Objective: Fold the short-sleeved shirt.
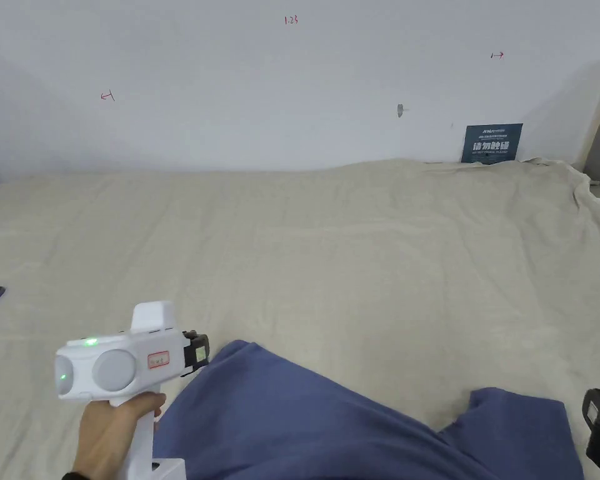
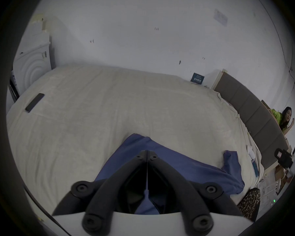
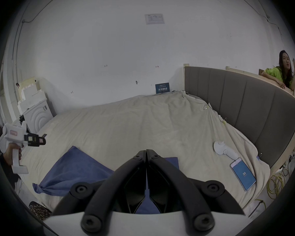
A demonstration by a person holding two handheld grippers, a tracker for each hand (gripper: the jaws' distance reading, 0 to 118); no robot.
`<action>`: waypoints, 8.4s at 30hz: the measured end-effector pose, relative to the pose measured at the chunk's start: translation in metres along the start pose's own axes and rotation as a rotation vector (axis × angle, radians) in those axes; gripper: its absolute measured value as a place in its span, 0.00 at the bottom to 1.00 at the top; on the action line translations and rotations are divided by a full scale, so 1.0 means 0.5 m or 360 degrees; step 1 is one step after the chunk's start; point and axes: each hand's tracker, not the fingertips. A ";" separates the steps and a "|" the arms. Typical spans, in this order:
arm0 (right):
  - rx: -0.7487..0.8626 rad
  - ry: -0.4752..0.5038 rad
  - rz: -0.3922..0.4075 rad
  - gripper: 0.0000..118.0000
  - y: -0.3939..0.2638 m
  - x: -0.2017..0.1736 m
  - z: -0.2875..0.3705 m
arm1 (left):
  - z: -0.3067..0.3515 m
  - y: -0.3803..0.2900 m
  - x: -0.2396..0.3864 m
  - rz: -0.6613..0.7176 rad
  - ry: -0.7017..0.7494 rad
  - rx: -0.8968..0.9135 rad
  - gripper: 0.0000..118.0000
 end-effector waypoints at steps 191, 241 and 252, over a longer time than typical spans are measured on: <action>-0.0439 0.0060 0.0065 0.84 -0.138 -0.014 -0.004 | 0.242 -0.338 -0.120 0.0171 0.0418 0.0033 0.95; 0.0139 0.0021 0.0196 0.00 -0.041 -0.099 0.088 | 0.182 -0.455 -0.179 0.0187 0.0521 -0.0364 0.83; 0.0044 -0.0022 0.0167 0.00 -0.061 -0.061 0.082 | 0.140 -0.461 -0.163 0.0125 0.0407 -0.0434 0.07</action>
